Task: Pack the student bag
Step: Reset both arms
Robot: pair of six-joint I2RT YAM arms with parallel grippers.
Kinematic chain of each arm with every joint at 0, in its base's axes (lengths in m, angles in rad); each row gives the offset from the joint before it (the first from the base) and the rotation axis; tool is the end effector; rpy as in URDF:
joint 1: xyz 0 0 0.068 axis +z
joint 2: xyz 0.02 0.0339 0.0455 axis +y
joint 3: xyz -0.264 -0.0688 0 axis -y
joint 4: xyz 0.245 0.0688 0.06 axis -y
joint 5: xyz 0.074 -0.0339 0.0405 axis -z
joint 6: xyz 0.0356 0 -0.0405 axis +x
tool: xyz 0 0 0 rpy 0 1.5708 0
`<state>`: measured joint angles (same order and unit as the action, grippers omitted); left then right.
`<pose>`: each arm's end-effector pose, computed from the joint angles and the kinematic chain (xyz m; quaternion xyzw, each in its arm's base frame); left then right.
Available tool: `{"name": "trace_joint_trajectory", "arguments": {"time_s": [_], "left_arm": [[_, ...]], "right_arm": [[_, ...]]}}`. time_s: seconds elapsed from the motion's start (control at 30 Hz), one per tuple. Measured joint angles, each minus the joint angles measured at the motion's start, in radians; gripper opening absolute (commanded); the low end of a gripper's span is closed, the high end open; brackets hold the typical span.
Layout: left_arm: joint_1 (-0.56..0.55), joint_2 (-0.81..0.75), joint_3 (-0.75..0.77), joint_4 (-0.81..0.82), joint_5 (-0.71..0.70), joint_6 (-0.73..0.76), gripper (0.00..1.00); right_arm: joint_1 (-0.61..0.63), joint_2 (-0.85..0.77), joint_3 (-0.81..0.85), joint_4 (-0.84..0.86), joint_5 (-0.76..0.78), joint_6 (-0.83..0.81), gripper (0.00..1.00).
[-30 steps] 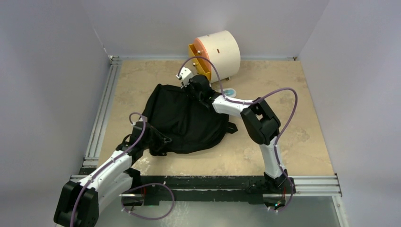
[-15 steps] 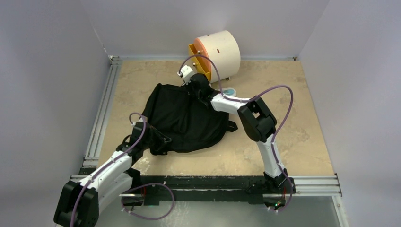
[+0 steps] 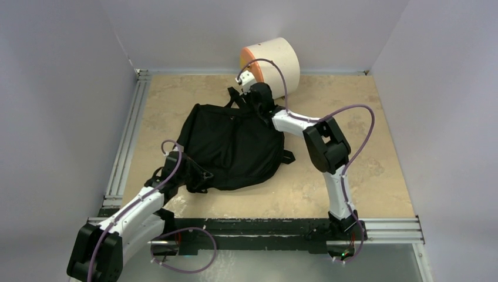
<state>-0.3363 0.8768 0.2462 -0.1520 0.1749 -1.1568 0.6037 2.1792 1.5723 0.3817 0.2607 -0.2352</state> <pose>0.1506 -0.0592 0.1435 -0.3361 0.8569 -0.3190 0.2260 0.4267 0.2831 0.2155 -0.2418 0.7412 0.0133 0.6261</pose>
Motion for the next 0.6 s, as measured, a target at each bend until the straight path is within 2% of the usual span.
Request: {"name": "trace_joint_trajectory", "arguments": {"time_s": [0.1, 0.37, 0.6], "left_arm": [[0.0, 0.0, 0.036, -0.048, -0.003, 0.025, 0.0], [0.0, 0.008, 0.249, -0.21, -0.063, 0.136, 0.1], [0.0, 0.018, 0.427, -0.29, -0.128, 0.263, 0.22]], "right_arm": [[0.002, -0.046, -0.053, 0.016, -0.08, 0.019, 0.14], [0.006, -0.286, -0.178, 0.057, -0.321, 0.098, 0.3], [0.01, -0.546, -0.35, 0.073, -0.379, 0.235, 0.4]]}}
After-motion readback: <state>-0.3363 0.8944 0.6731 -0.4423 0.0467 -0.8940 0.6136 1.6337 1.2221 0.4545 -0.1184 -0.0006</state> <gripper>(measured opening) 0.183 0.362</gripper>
